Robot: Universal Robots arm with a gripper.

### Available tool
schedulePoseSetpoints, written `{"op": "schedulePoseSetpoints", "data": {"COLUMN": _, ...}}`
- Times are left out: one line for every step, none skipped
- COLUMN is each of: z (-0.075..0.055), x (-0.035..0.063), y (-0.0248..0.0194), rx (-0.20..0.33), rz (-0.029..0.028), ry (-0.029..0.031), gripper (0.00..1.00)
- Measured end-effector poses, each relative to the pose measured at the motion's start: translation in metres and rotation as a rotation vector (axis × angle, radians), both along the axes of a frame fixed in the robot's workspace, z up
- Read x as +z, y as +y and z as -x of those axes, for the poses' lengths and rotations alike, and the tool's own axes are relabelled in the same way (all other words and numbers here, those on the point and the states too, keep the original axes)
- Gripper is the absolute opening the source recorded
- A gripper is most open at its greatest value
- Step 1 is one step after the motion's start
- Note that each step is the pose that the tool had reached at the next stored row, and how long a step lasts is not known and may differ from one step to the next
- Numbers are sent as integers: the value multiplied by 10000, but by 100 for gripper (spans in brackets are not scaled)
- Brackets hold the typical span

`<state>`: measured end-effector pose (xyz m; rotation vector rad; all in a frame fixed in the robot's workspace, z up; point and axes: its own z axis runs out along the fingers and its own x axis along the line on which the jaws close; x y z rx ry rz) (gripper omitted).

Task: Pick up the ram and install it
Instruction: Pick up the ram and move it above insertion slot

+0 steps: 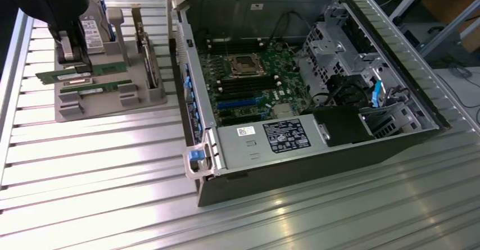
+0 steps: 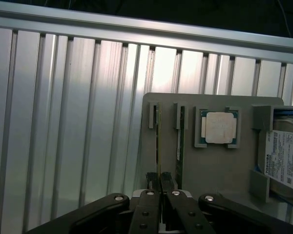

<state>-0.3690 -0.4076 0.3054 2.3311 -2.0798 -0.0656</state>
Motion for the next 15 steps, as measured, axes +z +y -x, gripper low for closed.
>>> {"op": "schedulePoseSetpoints", "data": {"z": 0, "x": 4, "y": 0, "rx": 0, "rz": 0, "ry": 0, "gripper": 12}}
{"op": "schedulePoseSetpoints", "data": {"z": 0, "x": 12, "y": 0, "rx": 0, "rz": -1, "ry": -1, "gripper": 12}}
{"op": "schedulePoseSetpoints", "data": {"z": 0, "x": 19, "y": 0, "rx": 0, "rz": 0, "ry": 0, "gripper": 12}}
{"op": "schedulePoseSetpoints", "data": {"z": 0, "x": 22, "y": 0, "rx": 0, "rz": 0, "ry": 0, "gripper": 12}}
{"op": "schedulePoseSetpoints", "data": {"z": 0, "x": 31, "y": 0, "rx": 0, "rz": 1, "ry": 1, "gripper": 12}}
{"op": "schedulePoseSetpoints", "data": {"z": 0, "x": 36, "y": 0, "rx": 0, "rz": 1, "ry": 2, "gripper": 12}}
{"op": "schedulePoseSetpoints", "data": {"z": 0, "x": 40, "y": 0, "rx": 0, "rz": 0, "ry": 0, "gripper": 12}}
{"op": "schedulePoseSetpoints", "data": {"z": 0, "x": 46, "y": 0, "rx": 0, "rz": 0, "ry": 0, "gripper": 12}}
{"op": "schedulePoseSetpoints", "data": {"z": 0, "x": 51, "y": 0, "rx": 0, "rz": 0, "ry": 0, "gripper": 12}}
{"op": "schedulePoseSetpoints", "data": {"z": 0, "x": 61, "y": 0, "rx": 0, "rz": 1, "ry": 1, "gripper": 12}}
{"op": "schedulePoseSetpoints", "data": {"z": 0, "x": 66, "y": 0, "rx": 0, "rz": 0, "ry": 0, "gripper": 12}}
{"op": "schedulePoseSetpoints", "data": {"z": 0, "x": 73, "y": 0, "rx": 0, "rz": 0, "ry": 0, "gripper": 12}}
{"op": "schedulePoseSetpoints", "data": {"z": 0, "x": 78, "y": 0, "rx": 0, "rz": 0, "ry": 0, "gripper": 12}}
{"op": "schedulePoseSetpoints", "data": {"z": 0, "x": 84, "y": 0, "rx": 0, "rz": 0, "ry": 0, "gripper": 12}}
{"op": "schedulePoseSetpoints", "data": {"z": 0, "x": 90, "y": 0, "rx": 0, "rz": 0, "ry": 0, "gripper": 12}}
